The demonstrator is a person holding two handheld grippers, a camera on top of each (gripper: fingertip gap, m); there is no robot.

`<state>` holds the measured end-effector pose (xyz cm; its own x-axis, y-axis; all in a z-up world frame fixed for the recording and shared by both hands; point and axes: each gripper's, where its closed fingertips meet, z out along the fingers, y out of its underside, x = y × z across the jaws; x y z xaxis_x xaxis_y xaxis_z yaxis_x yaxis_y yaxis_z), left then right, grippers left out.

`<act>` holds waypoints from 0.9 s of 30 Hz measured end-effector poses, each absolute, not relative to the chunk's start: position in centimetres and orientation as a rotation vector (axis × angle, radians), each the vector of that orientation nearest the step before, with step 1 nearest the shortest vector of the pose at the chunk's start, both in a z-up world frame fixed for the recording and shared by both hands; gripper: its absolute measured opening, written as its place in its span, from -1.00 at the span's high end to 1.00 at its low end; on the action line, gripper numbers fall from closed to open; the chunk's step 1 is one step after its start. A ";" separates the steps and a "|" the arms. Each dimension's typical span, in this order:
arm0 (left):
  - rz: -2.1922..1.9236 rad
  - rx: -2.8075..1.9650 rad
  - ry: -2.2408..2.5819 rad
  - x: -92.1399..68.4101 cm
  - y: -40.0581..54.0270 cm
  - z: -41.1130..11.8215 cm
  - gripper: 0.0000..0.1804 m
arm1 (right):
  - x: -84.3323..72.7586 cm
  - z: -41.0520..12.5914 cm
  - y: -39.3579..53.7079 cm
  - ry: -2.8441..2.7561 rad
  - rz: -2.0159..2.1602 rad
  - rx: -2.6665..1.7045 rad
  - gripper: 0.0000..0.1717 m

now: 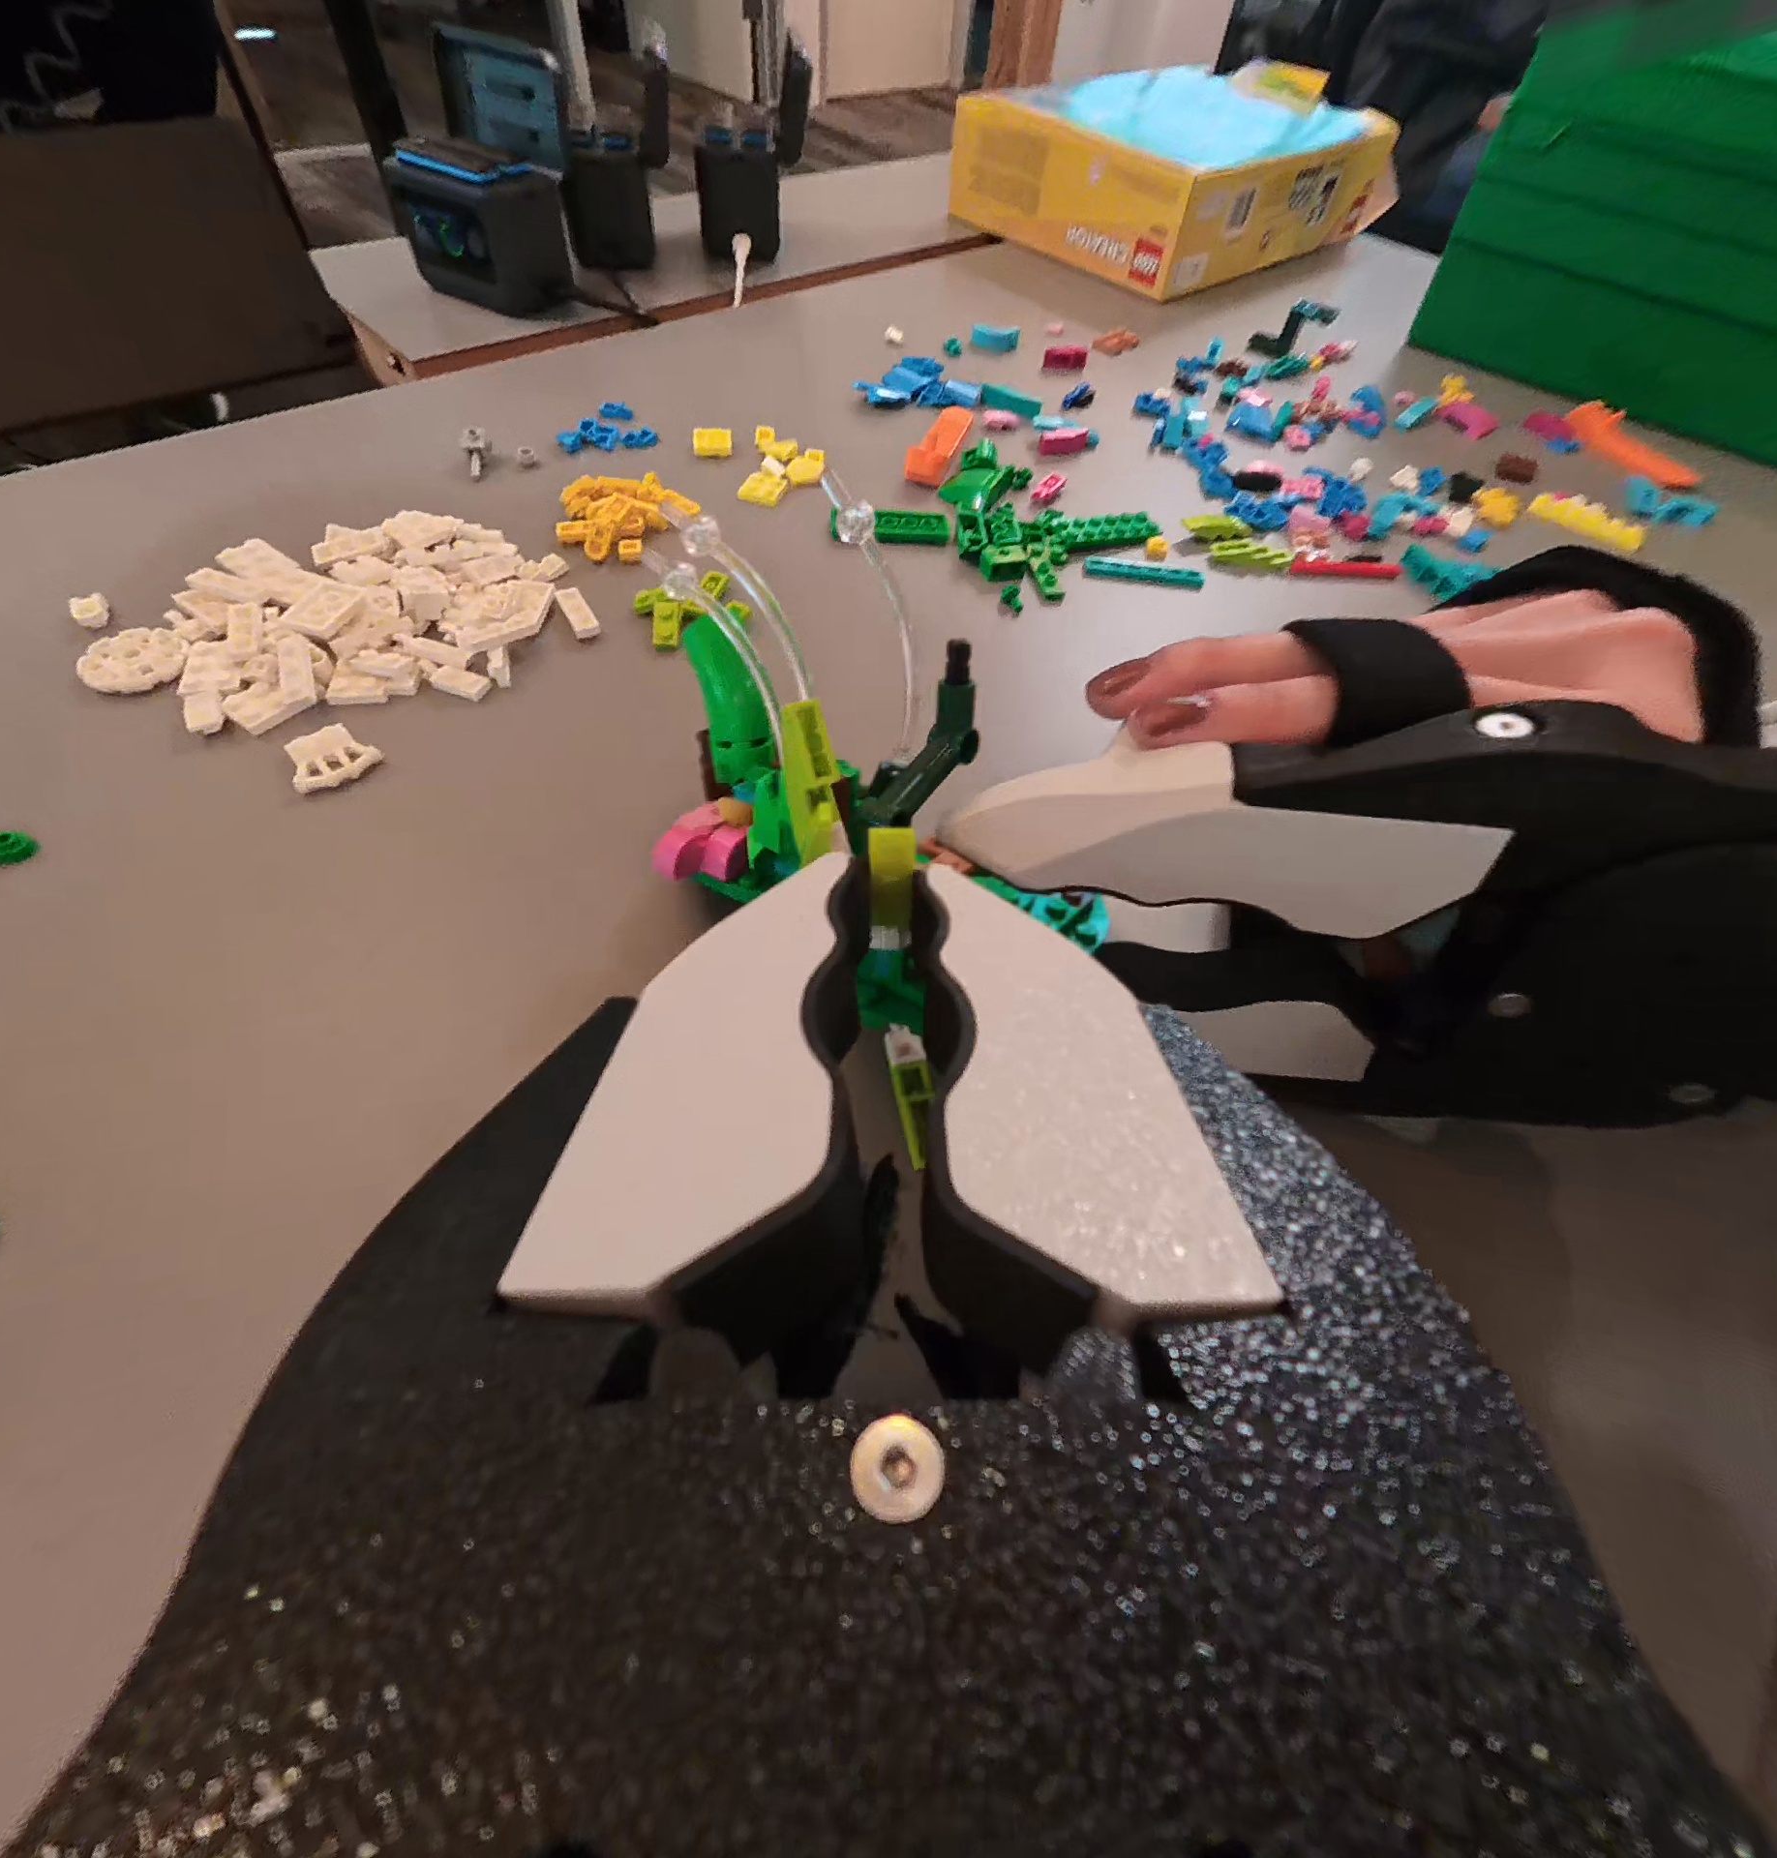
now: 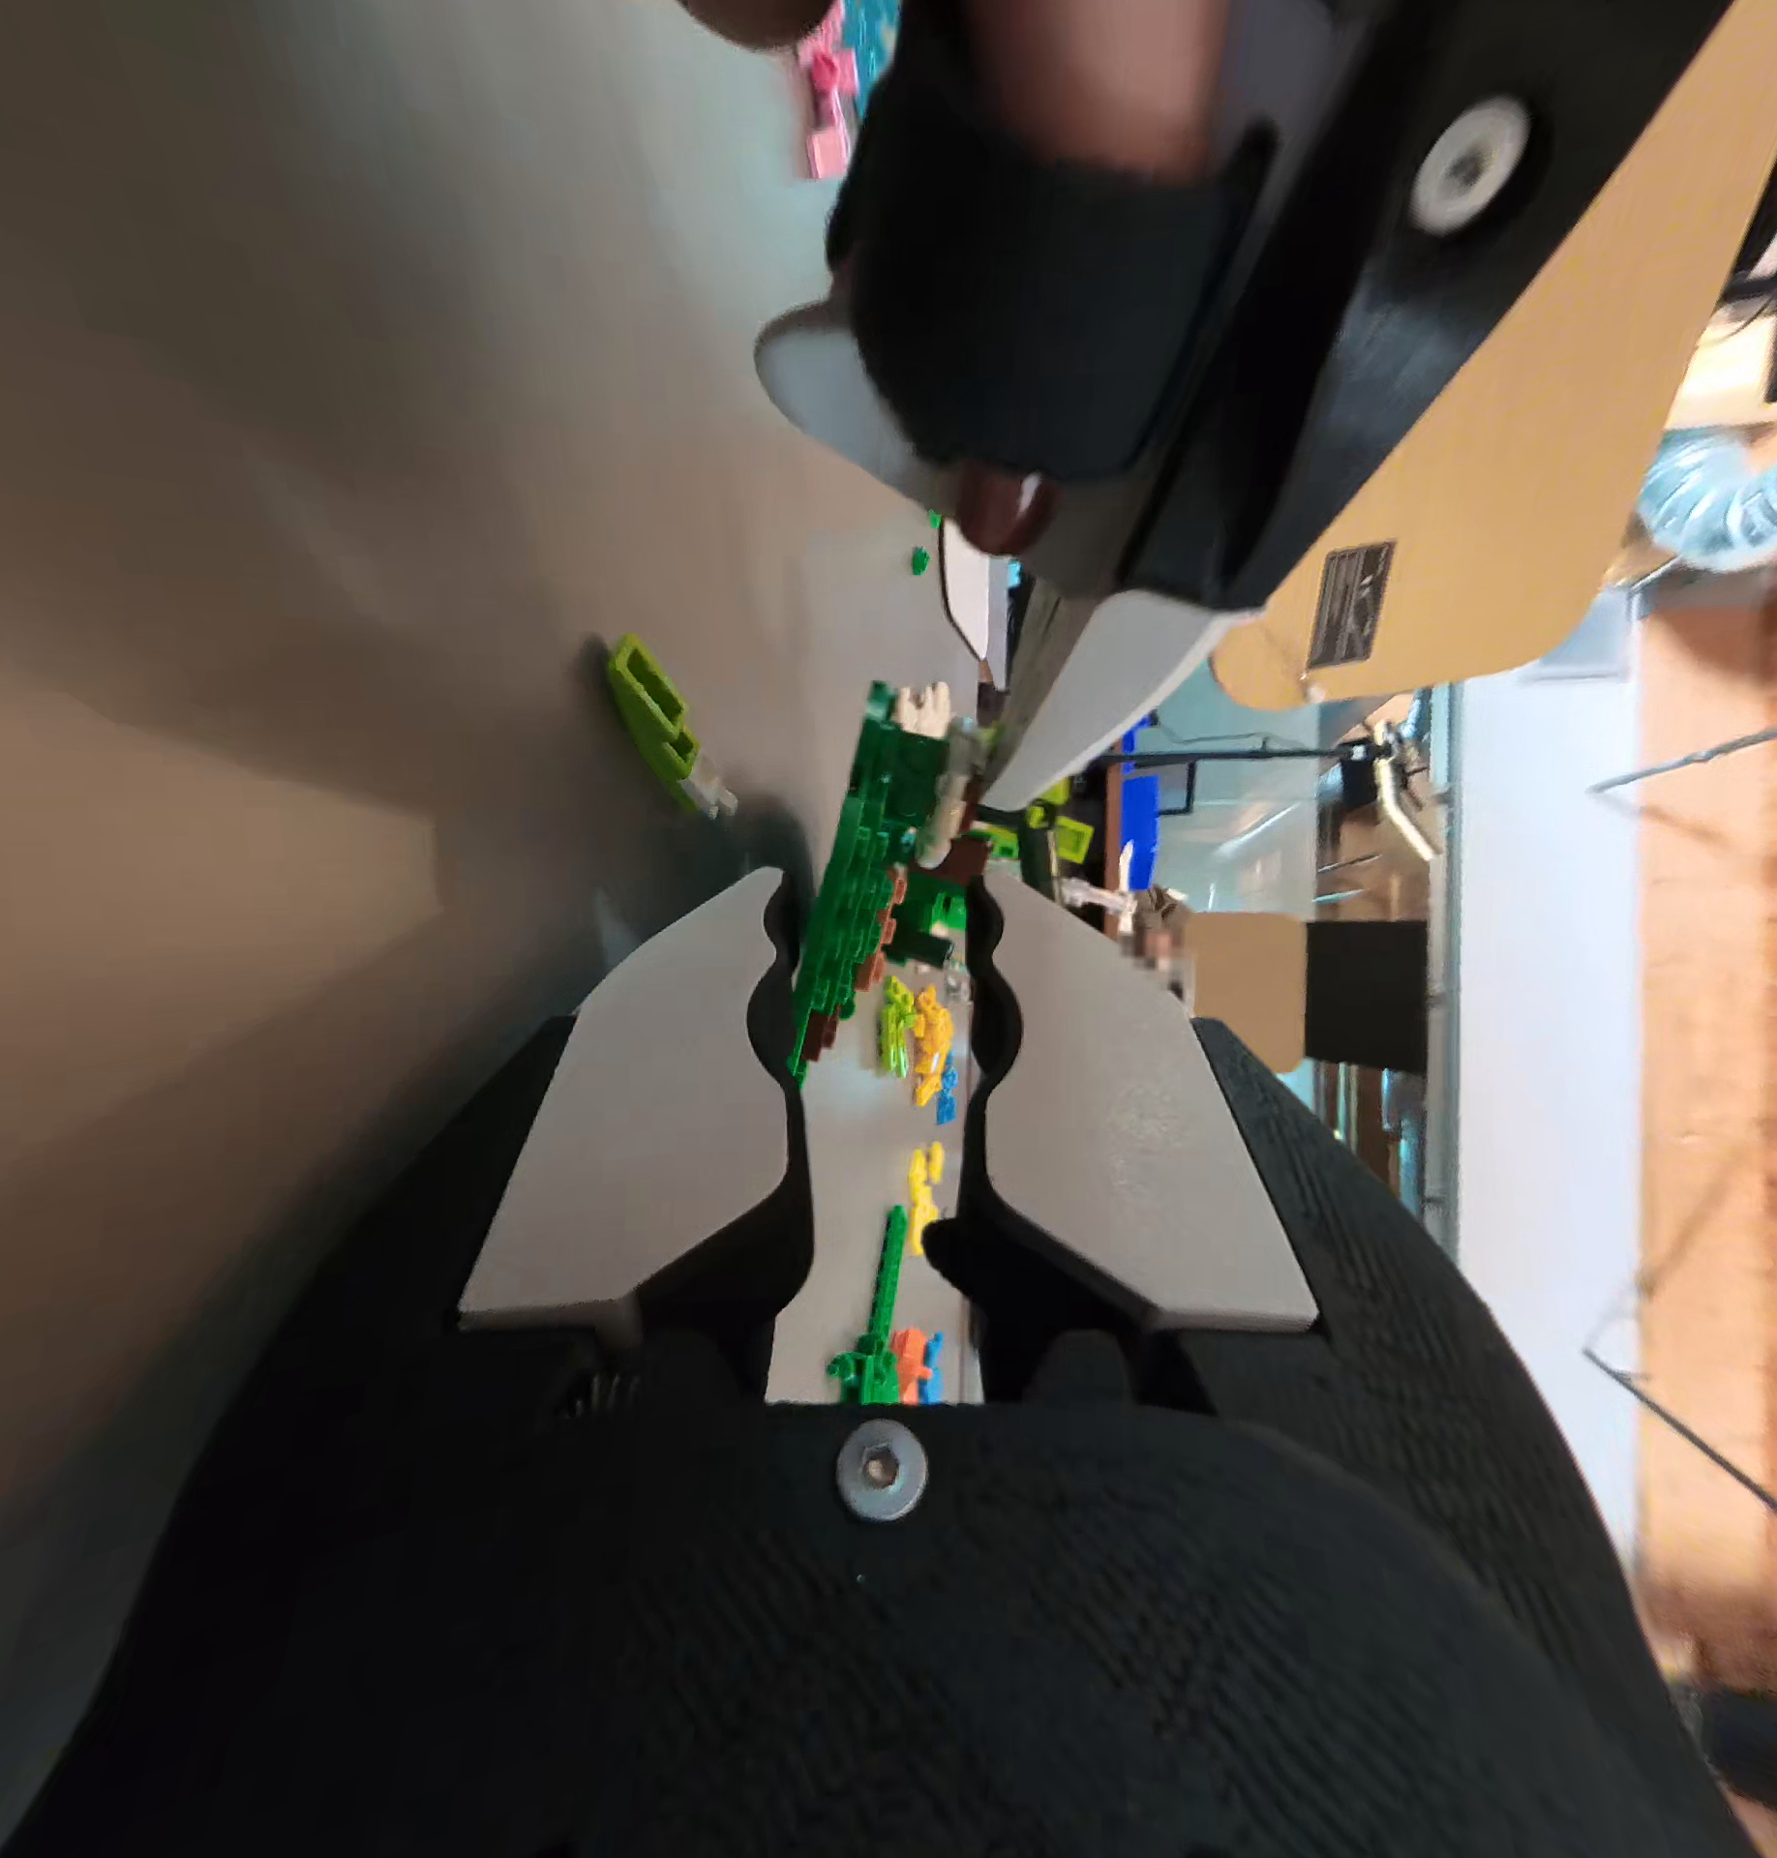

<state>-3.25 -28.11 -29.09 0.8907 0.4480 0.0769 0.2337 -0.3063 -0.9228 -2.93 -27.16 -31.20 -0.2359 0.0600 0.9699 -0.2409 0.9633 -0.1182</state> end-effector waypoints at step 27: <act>0.747 -1.895 0.161 -1.4 -30.2 -24.5 0.71 | -2.5 -28.2 -26.2 -1.664 0.266 0.269 0.87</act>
<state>-1.37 -30.19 -24.51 0.7967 0.2193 -0.5632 -0.4316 -0.4459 -0.7841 -2.53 -26.22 -28.17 -0.1068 -0.0201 0.9941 -0.3288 0.9442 -0.0162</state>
